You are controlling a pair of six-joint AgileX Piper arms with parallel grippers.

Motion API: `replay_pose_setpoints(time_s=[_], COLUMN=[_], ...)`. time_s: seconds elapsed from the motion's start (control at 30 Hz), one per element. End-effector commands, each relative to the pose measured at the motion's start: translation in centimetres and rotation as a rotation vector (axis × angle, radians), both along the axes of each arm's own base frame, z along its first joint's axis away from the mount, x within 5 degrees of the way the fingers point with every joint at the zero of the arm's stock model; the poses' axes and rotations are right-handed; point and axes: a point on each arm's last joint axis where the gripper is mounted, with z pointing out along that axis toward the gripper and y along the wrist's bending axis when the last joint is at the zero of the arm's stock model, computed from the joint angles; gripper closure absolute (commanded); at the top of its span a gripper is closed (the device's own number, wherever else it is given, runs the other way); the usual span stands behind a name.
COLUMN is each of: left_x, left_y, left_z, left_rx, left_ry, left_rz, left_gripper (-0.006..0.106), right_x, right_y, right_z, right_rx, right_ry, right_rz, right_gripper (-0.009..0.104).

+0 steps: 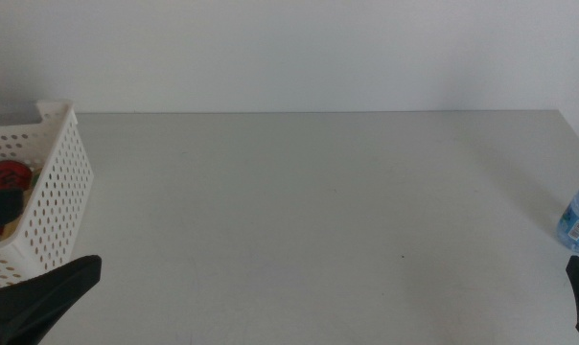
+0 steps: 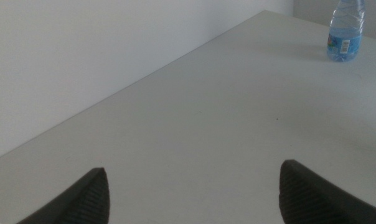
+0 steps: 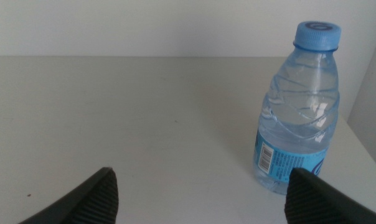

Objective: Use arms to grab the bottles and put them into the dustbin to the left of the table.

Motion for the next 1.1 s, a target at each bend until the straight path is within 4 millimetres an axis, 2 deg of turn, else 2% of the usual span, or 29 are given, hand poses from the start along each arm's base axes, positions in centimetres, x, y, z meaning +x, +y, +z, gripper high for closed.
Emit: replay_pose_setpoints(time_s=[0.0, 0.37, 0.63, 0.73, 0.93, 1.07], left_x=[0.1, 0.1, 0.1, 0.1, 0.1, 0.1], left_y=[-0.1, -0.1, -0.1, -0.1, -0.1, -0.1], left_z=[1.4, 1.4, 1.4, 1.4, 1.4, 1.4], left_rx=[-0.068, -0.068, -0.068, -0.068, -0.068, -0.068], left_ry=[-0.063, -0.063, -0.063, -0.063, -0.063, -0.063], left_rz=[0.000, 0.000, 0.000, 0.000, 0.000, 0.000], left_gripper=[0.007, 0.007, 0.007, 0.007, 0.007, 0.007], right_x=[1.0, 2.4, 2.7, 2.7, 3.0, 4.1], right_y=[-0.2, -0.2, -2.7, -3.7, -3.9, -4.1], right_z=[0.5, -0.2, -1.3, -1.2, -0.4, -0.1], right_rx=[0.004, 0.129, 0.067, 0.053, 0.008, -0.070], right_ry=[-0.078, -0.108, -0.039, -0.064, -0.177, -0.173], right_rz=[-0.022, -0.051, -0.211, -0.275, -0.262, -0.258], right_gripper=[0.013, 0.013, 0.013, 0.013, 0.013, 0.013])
